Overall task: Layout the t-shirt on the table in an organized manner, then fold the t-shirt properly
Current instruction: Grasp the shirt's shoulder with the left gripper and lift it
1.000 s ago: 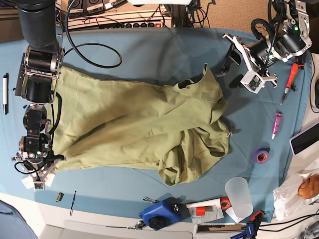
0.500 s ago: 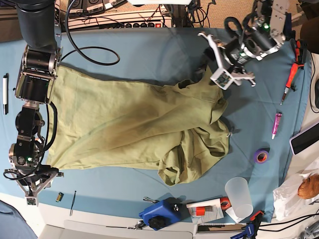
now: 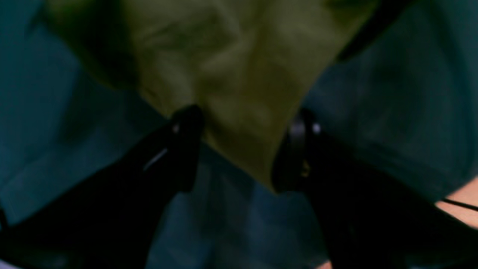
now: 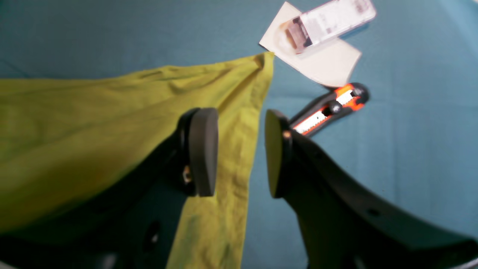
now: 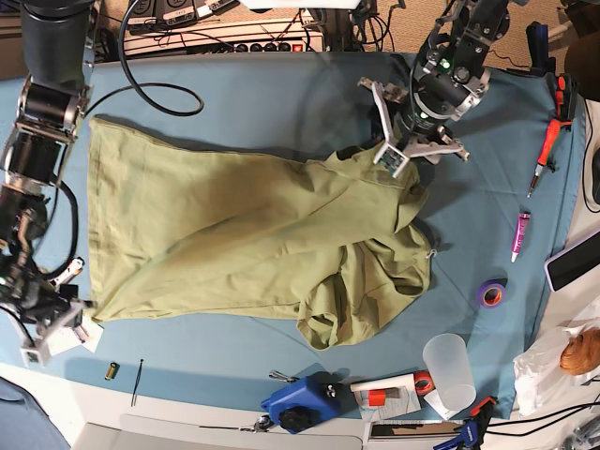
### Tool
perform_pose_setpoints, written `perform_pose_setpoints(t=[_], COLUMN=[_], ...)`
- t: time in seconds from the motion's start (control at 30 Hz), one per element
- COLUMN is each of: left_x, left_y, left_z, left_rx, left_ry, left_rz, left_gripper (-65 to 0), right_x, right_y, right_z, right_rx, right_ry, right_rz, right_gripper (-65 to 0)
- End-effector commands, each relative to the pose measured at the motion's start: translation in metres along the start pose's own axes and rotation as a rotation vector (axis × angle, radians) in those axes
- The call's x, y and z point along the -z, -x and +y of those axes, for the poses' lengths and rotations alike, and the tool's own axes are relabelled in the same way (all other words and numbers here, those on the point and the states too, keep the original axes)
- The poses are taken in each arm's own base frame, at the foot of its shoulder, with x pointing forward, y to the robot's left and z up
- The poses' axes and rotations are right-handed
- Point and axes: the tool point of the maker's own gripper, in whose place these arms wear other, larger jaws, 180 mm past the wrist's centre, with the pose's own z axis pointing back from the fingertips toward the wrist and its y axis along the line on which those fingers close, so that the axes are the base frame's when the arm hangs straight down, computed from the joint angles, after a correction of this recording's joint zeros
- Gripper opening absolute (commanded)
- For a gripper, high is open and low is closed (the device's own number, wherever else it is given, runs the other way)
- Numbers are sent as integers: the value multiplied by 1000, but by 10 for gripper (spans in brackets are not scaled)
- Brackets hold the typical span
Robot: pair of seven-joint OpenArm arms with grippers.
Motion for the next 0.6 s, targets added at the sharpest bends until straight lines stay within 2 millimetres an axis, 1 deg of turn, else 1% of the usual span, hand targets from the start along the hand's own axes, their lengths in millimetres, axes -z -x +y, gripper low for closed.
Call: perform_pose_setpoints(t=[0.0,0.03,0.07,0.1,0.2,0.23,0.4,0.5,0.57], left_x=[-3,-3,-3,-3,-4,-4,-8,-20,-30], left_y=[-11,-13,-13,-14,-17,-20,-27,-29,-32], left_z=[11,15,18,20,30,34,53,62,64], left_rx=[-8,-19,-26,-21,12,21,58,83,105], left_ry=[-44,-63,-78,-91,-138,-153,-230,-275,-286], left_rz=[-39,-41,-43,-44,-44,-46,-17,4,-14], left_gripper=[-336,-347,-376,-423,-623,-650,-650,-650,-650], right_x=[-14,-16,-18,-20,-27,-29,-42,-50,-56], right_y=[-14,-8,-3,5,26,34,57,69,77], right_z=[-13,-13,-12,-10,-10,-11,-19,-22,-24], right_rx=[12,27,43,57,98,113,195,244,267], right_ry=[1,-35,-73,-111,-200,-222,-299,-340,-361], right_rz=[-53,-53,-54,-51,-47,-44,-116,-159,-182], right_gripper=[-435,-435,-435,-435,-435,-435,-435,-435,-435])
